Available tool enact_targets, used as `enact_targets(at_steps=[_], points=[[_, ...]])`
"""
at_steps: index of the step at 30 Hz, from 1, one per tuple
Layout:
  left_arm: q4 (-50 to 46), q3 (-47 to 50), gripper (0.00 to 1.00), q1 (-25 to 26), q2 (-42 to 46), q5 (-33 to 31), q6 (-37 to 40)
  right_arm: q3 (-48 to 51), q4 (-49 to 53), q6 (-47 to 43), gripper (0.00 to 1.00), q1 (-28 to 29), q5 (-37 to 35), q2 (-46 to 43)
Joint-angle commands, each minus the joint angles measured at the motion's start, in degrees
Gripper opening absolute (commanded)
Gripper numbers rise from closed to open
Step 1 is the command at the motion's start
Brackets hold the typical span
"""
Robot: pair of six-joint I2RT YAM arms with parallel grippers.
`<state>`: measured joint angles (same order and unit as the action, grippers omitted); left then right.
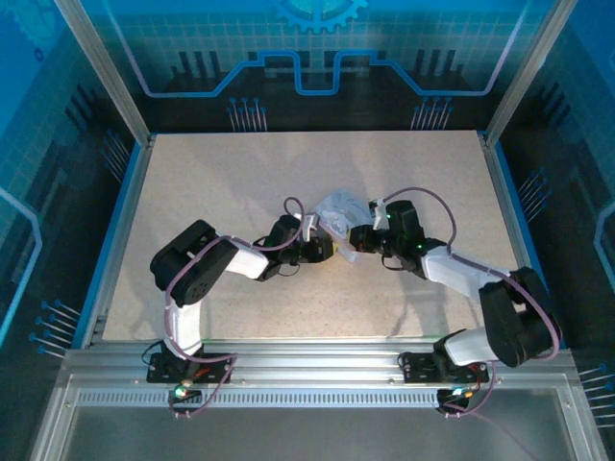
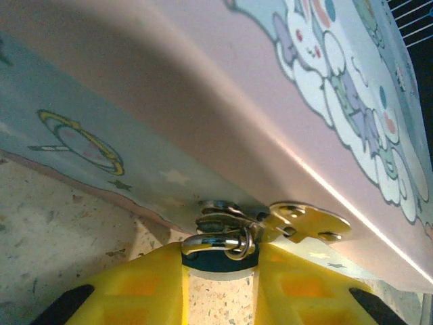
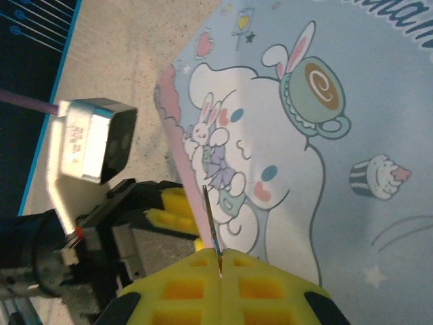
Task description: Unlock the padlock with the key
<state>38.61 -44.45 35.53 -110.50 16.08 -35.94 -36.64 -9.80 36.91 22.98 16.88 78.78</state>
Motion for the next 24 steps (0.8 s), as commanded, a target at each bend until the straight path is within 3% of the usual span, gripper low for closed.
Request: enact_targets(at_steps=[1, 7, 16, 24], points=[[-0.4, 0.3, 0.26, 0.3, 3.1, -0.7, 0.3, 2.3, 1.3, -3.5, 0.0, 0.3, 0.4, -4.9], [-0.1, 0.6, 0.25, 0.6, 4.7, -0.5, -1.2, 3.8, 4.6, -7.3, 0.0, 1.6, 5.6, -8.3], [-1.7, 0.5, 0.24, 0.8, 6.0, -0.8, -0.7, 4.1, 6.7, -8.8, 0.0, 5.1, 2.4, -5.8], [-2.7, 0.3, 0.24, 0.8, 6.6, -0.8, -0.3, 2.0, 8.6, -11.2, 0.0, 2.3, -1.8, -3.8]])
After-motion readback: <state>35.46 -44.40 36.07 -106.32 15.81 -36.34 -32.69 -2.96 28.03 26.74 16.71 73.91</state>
